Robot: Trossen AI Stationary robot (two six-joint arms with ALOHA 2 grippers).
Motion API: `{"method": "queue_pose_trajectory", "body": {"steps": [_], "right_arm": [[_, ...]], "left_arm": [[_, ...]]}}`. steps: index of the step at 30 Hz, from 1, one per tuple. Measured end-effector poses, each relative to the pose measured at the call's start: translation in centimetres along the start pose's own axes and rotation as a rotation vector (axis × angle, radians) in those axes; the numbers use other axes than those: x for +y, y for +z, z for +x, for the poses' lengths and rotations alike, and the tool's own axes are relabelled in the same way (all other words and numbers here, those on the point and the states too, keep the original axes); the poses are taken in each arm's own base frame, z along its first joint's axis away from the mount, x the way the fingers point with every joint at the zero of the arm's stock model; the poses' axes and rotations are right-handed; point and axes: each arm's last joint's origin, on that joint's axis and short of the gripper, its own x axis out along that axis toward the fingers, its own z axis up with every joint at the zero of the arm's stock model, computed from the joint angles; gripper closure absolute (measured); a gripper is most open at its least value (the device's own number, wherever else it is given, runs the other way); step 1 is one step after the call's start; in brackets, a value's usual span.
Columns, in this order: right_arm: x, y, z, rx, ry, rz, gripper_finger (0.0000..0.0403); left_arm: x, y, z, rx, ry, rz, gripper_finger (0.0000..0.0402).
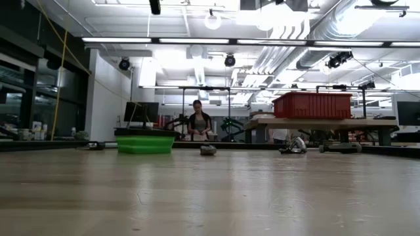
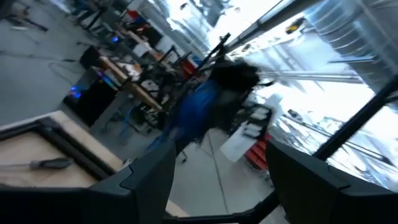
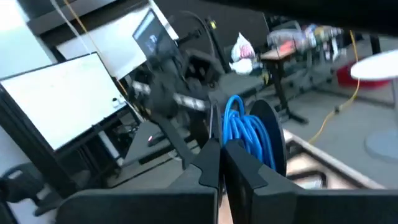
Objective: Coil cords
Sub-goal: Uncoil the blue wire from the spool
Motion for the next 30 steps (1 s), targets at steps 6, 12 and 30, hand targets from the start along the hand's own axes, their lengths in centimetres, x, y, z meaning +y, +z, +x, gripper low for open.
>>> {"method": "queue_pose_trajectory", "body": {"steps": [6,12,30], "right_arm": [[0.6,1.1,1.7,0.075,0.021,-0.099,0.0403],[0.9,2.0,2.8,0.071,0.032,-0.137,0.0403],[1.1,1.8,5.4,0.111,0.134,-0.167,0.0403]], "left_arm": [[-0.2,-0.5,0.8,-0.002,-0.047,-0.03,0.0156],[-1.5,-0.5,0.9,-0.033,-0.153,0.087,0.0156],[-1.9,-2.8,1.9,-0.019,-0.052,0.437,0.0156]]}}
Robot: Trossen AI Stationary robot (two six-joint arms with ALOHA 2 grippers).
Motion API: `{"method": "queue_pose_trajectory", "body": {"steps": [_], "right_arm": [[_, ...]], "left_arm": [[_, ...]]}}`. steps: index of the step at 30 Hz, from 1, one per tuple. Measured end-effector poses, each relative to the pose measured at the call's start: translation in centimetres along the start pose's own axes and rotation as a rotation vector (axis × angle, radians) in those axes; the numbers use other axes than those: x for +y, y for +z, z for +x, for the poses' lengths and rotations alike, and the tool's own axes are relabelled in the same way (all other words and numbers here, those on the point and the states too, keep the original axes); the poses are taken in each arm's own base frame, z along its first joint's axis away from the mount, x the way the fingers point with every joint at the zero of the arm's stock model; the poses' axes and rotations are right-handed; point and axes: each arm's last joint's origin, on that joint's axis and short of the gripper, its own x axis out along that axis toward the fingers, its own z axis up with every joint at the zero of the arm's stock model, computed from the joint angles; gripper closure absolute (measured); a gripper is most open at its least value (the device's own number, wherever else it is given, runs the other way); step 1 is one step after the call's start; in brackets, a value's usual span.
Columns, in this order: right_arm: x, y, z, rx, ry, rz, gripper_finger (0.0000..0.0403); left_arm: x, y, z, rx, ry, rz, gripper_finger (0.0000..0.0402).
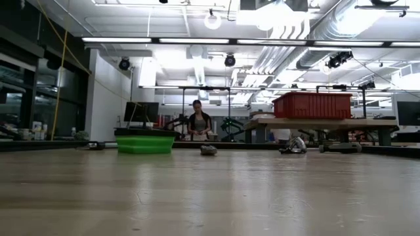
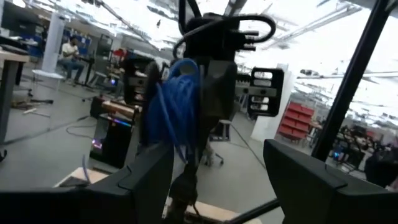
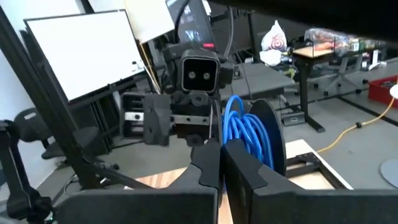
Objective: Coil cords
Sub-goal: Uncoil the blue wire from the spool
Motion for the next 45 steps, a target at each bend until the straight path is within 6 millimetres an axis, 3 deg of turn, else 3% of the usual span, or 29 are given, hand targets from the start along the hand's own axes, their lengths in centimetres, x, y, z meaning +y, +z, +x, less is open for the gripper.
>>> {"method": "queue_pose_trajectory", "body": {"steps": [11,14,22,29,36,40,45], "right_arm": [[-0.2,-0.4,0.6,0.007,-0.002,-0.003,0.0403],[-0.2,-0.4,0.6,0.008,-0.002,-0.006,0.0403],[-0.2,-0.4,0.6,0.008,0.007,0.005,0.0403],[0.3,-0.4,0.6,0.004,0.016,0.012,0.0393],[1.0,2.2,-0.9,-0.049,-0.027,-0.054,0.0312],[1.3,3.0,-2.1,0.073,-0.067,-0.122,0.0269],[1.4,2.2,-2.9,0.244,-0.086,-0.111,0.0258]], "left_arm": [[0.0,-0.7,0.6,0.004,0.04,0.009,0.0173],[0.1,-0.8,0.6,0.01,0.045,0.003,0.0216],[0.3,-0.8,0.6,-0.001,0.083,-0.001,0.0386],[0.2,-0.7,0.6,0.001,0.071,-0.025,0.0397],[0.3,-1.2,-0.3,0.114,0.114,-0.046,0.0399],[-0.1,-0.8,-0.9,0.132,0.076,-0.11,0.04],[-0.4,-0.1,-1.6,0.155,0.032,-0.212,0.0401]]}}
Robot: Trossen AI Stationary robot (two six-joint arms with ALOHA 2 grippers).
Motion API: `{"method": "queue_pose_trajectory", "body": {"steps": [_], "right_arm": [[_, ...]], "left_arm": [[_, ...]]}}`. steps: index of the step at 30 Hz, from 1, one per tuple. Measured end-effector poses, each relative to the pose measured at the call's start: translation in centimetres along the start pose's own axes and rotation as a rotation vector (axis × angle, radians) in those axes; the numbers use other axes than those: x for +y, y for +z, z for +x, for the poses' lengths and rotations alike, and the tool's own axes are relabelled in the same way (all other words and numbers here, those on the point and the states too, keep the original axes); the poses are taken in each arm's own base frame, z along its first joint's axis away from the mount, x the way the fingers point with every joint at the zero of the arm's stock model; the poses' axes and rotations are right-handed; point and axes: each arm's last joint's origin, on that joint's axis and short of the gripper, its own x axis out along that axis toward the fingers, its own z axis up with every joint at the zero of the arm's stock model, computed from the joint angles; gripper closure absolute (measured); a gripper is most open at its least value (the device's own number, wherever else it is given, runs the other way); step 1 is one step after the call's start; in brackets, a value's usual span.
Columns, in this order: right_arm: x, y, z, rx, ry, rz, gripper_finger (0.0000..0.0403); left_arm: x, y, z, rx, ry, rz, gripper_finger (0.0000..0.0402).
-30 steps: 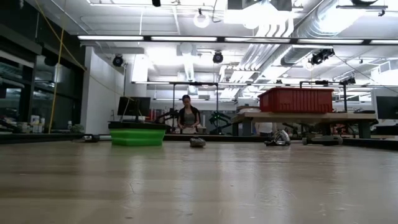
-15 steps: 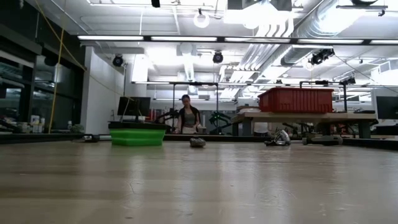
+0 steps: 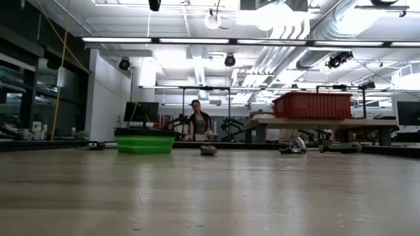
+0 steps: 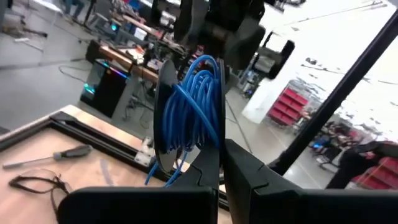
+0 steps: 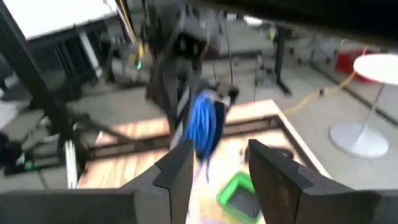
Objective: Coil cords
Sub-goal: Uncoil the blue wire from the spool
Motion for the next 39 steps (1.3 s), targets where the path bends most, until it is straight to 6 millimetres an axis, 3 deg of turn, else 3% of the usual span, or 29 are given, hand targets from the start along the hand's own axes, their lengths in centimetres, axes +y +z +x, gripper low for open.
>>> {"method": "queue_pose_trajectory", "body": {"steps": [6,14,22,28,39], "right_arm": [[0.7,-2.0,1.3,0.091,0.025,0.0,0.0257],[0.5,-2.5,3.2,-0.031,-0.025,0.048,0.0257],[0.4,-2.7,3.7,-0.031,-0.075,0.058,0.027],[1.4,-3.0,3.6,-0.002,-0.039,0.033,0.0389],[1.8,-1.8,2.1,-0.087,-0.017,0.012,0.0402]], "left_arm": [[-1.0,3.2,-0.2,0.043,0.071,0.068,0.0401],[-2.0,5.8,1.1,0.078,0.1,0.142,0.0401],[-2.1,6.3,2.0,0.101,0.11,0.147,0.0401],[-1.8,5.8,2.0,0.151,0.125,0.128,0.0401],[-2.1,4.8,1.8,0.321,-0.011,-0.098,0.0401]]}}
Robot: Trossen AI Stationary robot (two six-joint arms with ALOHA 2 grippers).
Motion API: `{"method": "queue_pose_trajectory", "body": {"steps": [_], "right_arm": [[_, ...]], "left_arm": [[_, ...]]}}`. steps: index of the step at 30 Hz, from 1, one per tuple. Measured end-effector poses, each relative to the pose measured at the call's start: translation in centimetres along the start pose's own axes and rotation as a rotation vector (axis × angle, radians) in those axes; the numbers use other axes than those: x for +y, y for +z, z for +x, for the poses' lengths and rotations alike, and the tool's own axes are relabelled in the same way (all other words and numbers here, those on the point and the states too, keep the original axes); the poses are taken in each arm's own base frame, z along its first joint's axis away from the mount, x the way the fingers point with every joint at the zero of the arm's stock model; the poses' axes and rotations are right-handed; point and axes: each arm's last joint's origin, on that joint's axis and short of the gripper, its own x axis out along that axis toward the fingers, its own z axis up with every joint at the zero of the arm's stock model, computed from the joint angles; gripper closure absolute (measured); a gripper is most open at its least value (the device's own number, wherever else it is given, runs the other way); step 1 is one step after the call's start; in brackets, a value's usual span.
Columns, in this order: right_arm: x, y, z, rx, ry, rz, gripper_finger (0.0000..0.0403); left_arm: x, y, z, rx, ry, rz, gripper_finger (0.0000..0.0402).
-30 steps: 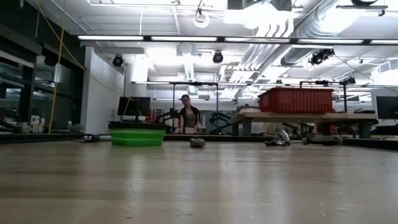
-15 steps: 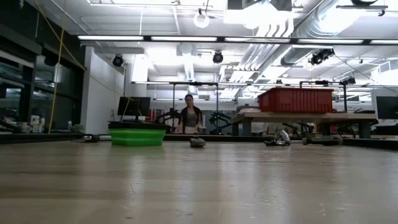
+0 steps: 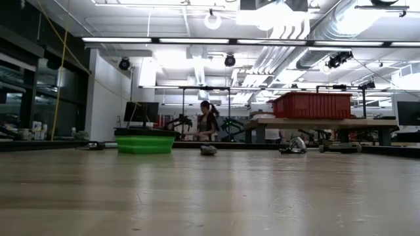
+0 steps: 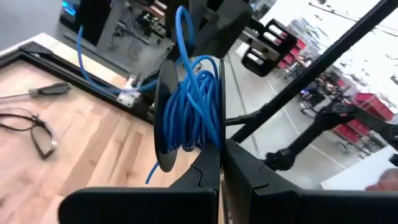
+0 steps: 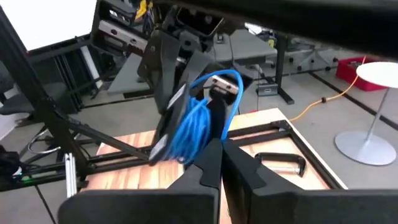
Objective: Coil cords
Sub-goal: Uncoil the blue wire from the spool
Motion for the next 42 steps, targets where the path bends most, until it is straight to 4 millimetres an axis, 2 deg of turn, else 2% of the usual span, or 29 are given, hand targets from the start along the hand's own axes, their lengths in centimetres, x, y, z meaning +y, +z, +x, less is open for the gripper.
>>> {"method": "queue_pose_trajectory", "body": {"steps": [4,9,14,17,21,25,34,38,42], "right_arm": [[0.0,0.6,-0.2,-0.053,0.005,-0.002,0.0402],[-0.2,1.1,-0.2,-0.108,0.005,-0.001,0.0403],[-0.7,1.4,-0.2,-0.133,-0.008,0.001,0.0403],[-0.8,1.6,-0.3,-0.159,-0.011,-0.01,0.0403],[-0.8,1.8,-0.4,-0.174,-0.009,-0.015,0.0403],[-0.8,2.1,-0.9,-0.186,-0.008,-0.018,0.0403],[-0.6,3.2,-3.8,-0.242,-0.015,-0.033,0.0403],[-0.6,2.7,-4.6,-0.176,-0.025,-0.004,0.0403],[-0.8,1.4,-4.6,-0.035,-0.038,0.056,0.0403]], "left_arm": [[0.1,-0.2,0.1,0.039,-0.023,-0.041,0.0401],[0.2,-0.3,1.3,0.1,-0.15,-0.109,0.0396],[-1.0,0.6,1.5,0.034,-0.276,-0.101,0.0356],[-1.2,0.6,1.3,0.035,-0.277,-0.087,0.0318],[-0.9,0.6,0.9,0.031,-0.241,-0.06,0.0269],[-0.4,0.4,0.9,0.05,-0.208,-0.04,0.0237],[1.4,-0.3,0.4,0.079,0.027,0.058,0.0225],[2.8,-1.8,0.7,0.206,0.183,0.104,0.0225],[4.5,-5.2,2.0,0.393,0.248,0.091,0.0225]]}}
